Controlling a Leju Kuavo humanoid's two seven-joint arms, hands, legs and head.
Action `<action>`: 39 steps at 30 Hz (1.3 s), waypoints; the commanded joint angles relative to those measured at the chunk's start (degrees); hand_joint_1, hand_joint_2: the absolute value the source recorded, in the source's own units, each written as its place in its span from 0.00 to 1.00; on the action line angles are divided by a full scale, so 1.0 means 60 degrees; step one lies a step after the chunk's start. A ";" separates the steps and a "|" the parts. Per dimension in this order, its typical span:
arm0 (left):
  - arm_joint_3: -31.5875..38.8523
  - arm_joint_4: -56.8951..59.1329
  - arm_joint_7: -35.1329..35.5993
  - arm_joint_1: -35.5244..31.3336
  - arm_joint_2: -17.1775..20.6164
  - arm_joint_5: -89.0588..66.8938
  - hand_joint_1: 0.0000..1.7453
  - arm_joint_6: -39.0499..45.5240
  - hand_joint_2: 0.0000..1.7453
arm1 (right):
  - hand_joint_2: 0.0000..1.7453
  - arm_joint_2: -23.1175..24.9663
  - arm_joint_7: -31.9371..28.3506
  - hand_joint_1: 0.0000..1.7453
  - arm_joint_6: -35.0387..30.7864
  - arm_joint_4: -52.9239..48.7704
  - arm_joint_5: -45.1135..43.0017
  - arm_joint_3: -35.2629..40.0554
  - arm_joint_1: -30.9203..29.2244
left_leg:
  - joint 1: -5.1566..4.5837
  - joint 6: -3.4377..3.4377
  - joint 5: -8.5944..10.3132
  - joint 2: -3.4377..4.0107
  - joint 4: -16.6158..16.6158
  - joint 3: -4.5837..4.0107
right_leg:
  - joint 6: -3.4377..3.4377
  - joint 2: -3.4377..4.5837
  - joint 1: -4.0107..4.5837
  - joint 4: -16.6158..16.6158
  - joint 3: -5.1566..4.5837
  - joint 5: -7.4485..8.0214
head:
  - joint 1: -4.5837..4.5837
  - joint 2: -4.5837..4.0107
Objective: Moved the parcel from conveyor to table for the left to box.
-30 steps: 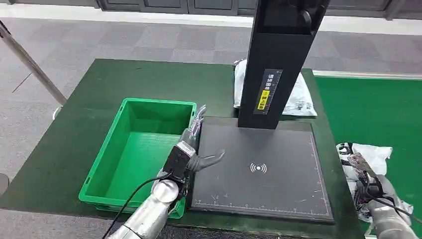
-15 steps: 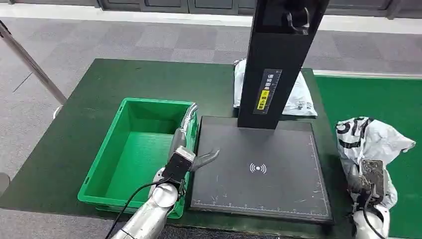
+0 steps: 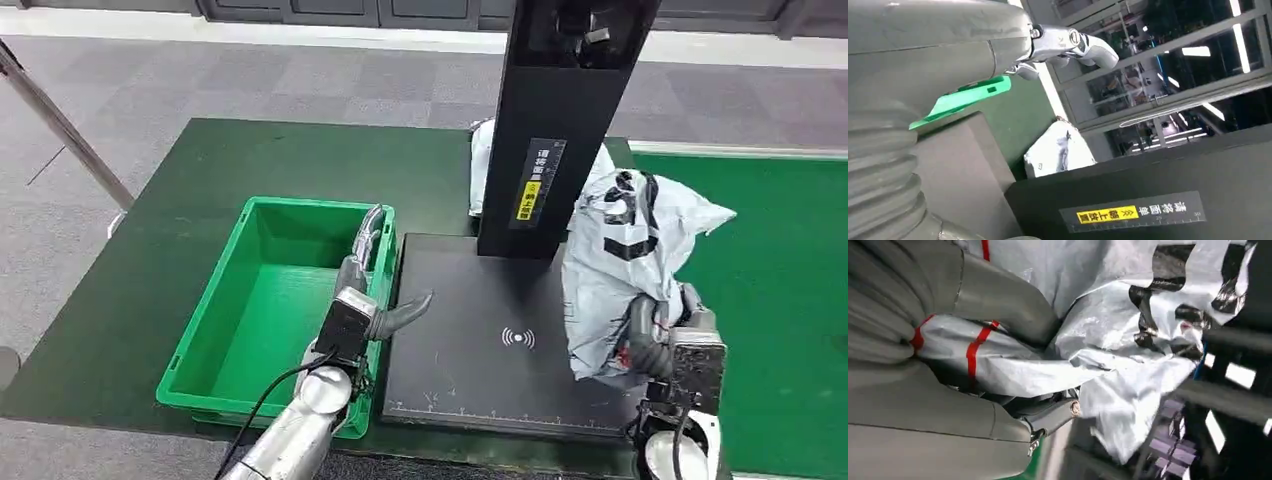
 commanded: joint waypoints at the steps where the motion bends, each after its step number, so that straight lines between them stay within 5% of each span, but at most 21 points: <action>1: -0.0346 0.0987 -0.0132 -0.0196 0.0253 0.0245 0.00 -0.0135 1.00 | 1.00 -0.0463 0.0905 1.00 0.0964 0.1663 0.0380 0.2755 -0.0908 | 0.0019 -0.0013 0.0013 0.0071 -0.0023 0.0002 | -0.0017 0.0054 0.0021 -0.0031 -0.0014 0.0036 | -0.0004 0.0000; 17: -0.0490 0.1154 -0.0132 -0.0490 0.0316 0.0440 0.00 -0.0137 1.00 | 1.00 -0.0814 0.1547 1.00 0.2264 0.4371 0.0739 0.4051 -0.1973 | 0.0005 0.0001 0.0024 0.0021 -0.0013 -0.0002 | 0.0001 0.0006 0.0006 -0.0022 -0.0002 0.0028 | -0.0004 -0.0003; 18: -0.0490 0.1154 -0.0132 -0.0490 0.0316 0.0440 0.00 -0.0137 1.00 | 1.00 -0.0814 0.1547 0.57 0.2264 0.4371 0.0739 0.4051 -0.1973 | 0.0006 0.0004 0.0021 0.0014 -0.0007 0.0000 | 0.0005 0.0003 0.0007 -0.0019 0.0002 0.0024 | 0.0000 0.0000; 19: -0.0497 0.1151 -0.0126 -0.0488 0.0309 0.0444 0.00 -0.0092 1.00 | 1.00 -0.0851 0.1712 0.00 0.2163 0.4395 0.0955 0.4127 -0.2017 | 0.0009 0.0001 0.0028 0.0023 -0.0017 -0.0007 | 0.0000 0.0007 0.0010 -0.0029 -0.0006 0.0034 | 0.0000 0.0000; 31: -0.1447 0.2308 0.0641 -0.0863 0.0344 -0.0671 0.00 -0.0419 1.00 | 1.00 -0.0553 0.0731 0.00 0.1345 0.3210 -0.0860 0.2929 -0.1220 | 0.0013 0.0001 0.0034 0.0007 -0.0022 -0.0012 | -0.0001 -0.0012 0.0015 -0.0042 -0.0005 0.0037 | 0.0000 0.0000; 35: -0.2298 0.3743 0.0882 -0.1393 0.0212 -0.1892 0.00 -0.0625 1.00 | 1.00 -0.0389 0.0052 0.00 0.2067 0.3215 -0.3529 0.2178 -0.1395 | 0.0007 0.0001 0.0039 -0.0010 -0.0021 -0.0016 | -0.0002 -0.0029 0.0008 -0.0038 -0.0008 0.0035 | 0.0000 0.0000; 39: -0.2672 0.4853 0.1103 -0.1653 -0.0092 -0.2688 0.00 -0.0646 1.00 | 1.00 -0.0424 -0.0199 0.00 0.2160 0.3242 -0.4339 0.1776 -0.1684 | -0.0009 0.0012 0.0026 -0.0015 -0.0003 0.0011 | 0.0012 -0.0026 -0.0009 -0.0016 0.0019 0.0022 | 0.0000 0.0000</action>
